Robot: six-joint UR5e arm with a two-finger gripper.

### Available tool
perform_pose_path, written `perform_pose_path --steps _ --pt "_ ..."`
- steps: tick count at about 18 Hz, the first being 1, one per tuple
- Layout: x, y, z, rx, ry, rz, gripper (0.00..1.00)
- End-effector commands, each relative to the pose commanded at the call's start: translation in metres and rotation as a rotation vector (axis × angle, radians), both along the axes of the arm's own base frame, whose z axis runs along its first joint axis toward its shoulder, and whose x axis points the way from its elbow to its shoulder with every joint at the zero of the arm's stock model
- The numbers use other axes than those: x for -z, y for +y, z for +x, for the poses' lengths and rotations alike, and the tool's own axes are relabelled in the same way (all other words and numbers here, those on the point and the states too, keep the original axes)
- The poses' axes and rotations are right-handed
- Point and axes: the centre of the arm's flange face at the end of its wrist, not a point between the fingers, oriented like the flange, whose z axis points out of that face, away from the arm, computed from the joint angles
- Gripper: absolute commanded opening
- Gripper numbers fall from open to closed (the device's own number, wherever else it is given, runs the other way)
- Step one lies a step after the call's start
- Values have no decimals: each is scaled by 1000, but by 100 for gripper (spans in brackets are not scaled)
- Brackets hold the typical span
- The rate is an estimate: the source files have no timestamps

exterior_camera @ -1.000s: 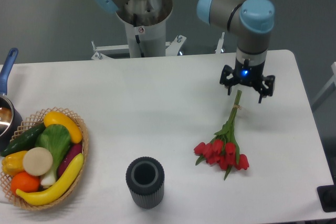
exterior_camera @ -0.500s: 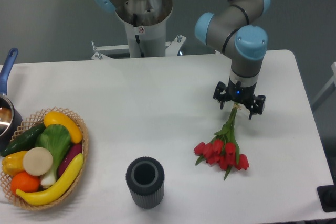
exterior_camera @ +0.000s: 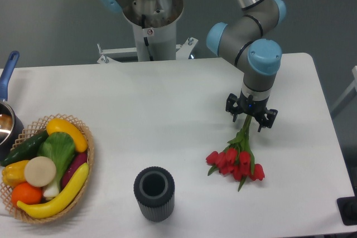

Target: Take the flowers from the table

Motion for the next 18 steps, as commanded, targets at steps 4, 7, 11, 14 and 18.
perform_pose_path --steps 4,7,11,14,18 --pt "-1 1 0 0 3 1 36" --pt "-1 1 0 0 2 3 5" --pt "-7 0 -1 -12 8 8 3" --pt "-14 -1 0 -24 15 14 0" --pt "-55 -2 -6 -38 80 36 0"
